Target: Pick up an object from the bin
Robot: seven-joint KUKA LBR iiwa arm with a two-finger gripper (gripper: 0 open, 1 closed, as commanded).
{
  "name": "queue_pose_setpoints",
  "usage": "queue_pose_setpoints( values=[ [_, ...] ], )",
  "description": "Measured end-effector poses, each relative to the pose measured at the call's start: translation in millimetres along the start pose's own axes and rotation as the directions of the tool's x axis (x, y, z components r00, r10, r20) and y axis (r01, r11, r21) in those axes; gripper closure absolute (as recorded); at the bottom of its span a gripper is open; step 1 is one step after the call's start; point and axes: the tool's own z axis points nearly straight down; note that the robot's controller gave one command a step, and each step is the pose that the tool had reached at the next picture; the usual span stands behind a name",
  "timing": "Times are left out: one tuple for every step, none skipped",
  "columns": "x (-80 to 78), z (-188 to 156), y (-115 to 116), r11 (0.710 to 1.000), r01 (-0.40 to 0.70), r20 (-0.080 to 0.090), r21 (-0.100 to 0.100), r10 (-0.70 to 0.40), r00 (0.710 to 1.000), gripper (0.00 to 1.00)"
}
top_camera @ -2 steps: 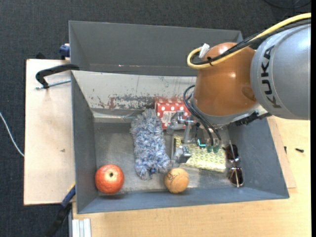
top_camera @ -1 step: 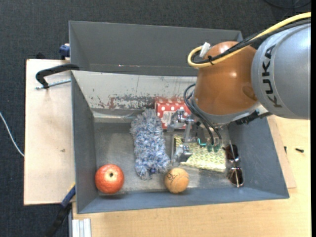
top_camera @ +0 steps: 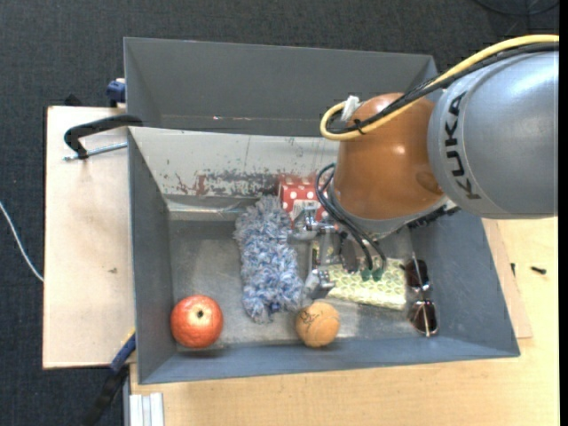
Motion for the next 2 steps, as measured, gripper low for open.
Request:
queue_pose_setpoints(
  values=[
    [15.1, 97.2, 14.2, 0.998, -0.061, 0.004, 0.000, 0.061, 0.998, 1.00],
    [15.1, 97.3, 14.2, 0.998, -0.062, 0.004, 0.000, 0.062, 0.998, 1.00]
  ],
)
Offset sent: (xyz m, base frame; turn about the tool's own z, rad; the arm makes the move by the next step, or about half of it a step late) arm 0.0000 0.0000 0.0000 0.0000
